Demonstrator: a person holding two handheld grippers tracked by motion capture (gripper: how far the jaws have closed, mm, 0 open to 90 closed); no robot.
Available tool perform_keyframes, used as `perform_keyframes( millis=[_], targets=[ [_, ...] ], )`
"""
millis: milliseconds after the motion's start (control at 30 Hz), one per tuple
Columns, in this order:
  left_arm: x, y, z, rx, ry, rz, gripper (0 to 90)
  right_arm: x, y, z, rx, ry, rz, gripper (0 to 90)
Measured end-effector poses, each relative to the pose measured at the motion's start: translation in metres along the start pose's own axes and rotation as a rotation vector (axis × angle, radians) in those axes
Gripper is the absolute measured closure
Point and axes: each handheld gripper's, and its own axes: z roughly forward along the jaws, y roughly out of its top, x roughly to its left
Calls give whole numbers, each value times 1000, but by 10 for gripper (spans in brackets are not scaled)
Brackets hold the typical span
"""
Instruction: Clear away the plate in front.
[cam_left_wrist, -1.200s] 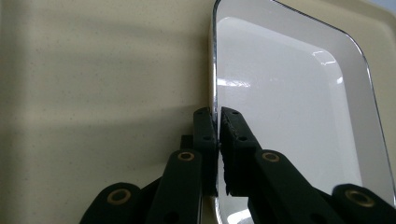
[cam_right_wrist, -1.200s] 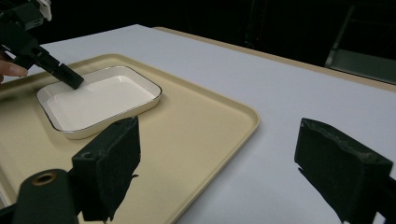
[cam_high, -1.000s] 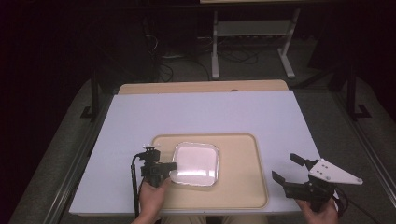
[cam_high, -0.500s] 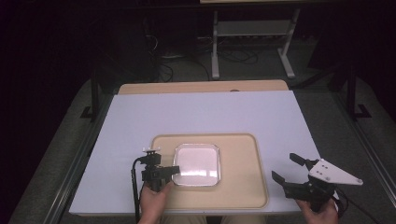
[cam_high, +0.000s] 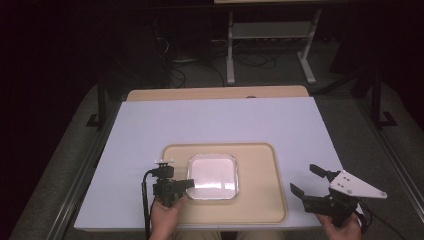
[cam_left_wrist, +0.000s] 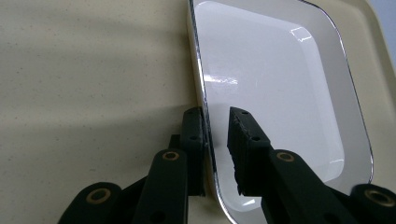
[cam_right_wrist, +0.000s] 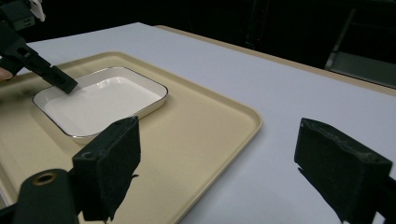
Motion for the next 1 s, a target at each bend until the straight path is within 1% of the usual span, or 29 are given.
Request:
perform_keyframes(
  millis=[33, 100, 133, 167, 367, 467, 633, 700, 733, 800, 1000],
  targets=[
    [0, 0, 0, 0, 2, 7, 761, 0, 0, 0, 0, 1, 0, 135],
    [0, 0, 0, -1, 0, 8, 766, 0, 0, 1, 0, 1, -2, 135],
    [1, 0, 0, -4, -6, 18, 771, 0, 0, 0, 0, 1, -2, 135],
    [2, -1, 0, -4, -8, 20, 770, 1, 0, 0, 0, 0, -2, 135],
    [2, -1, -2, -8, 1, 43, 727, 1, 0, 0, -1, -2, -1, 135],
    [3, -1, -3, -8, 1, 45, 717, 1, 0, 0, 0, -1, -3, 135],
    [7, 0, -5, -14, 1, 37, 704, 1, 0, 0, -1, -3, -3, 135],
    [8, 0, -5, -15, 4, 46, 719, 0, 0, 1, 1, -2, -1, 135],
    [10, -1, -6, -21, -2, 52, 719, 0, 0, 1, 1, -3, -1, 135],
    [10, -1, -6, -23, -2, 52, 719, 0, 0, 1, 2, -3, -2, 135],
    [11, -2, -8, -25, -5, 66, 684, -1, 0, 1, 2, -10, 3, 135]
  ],
)
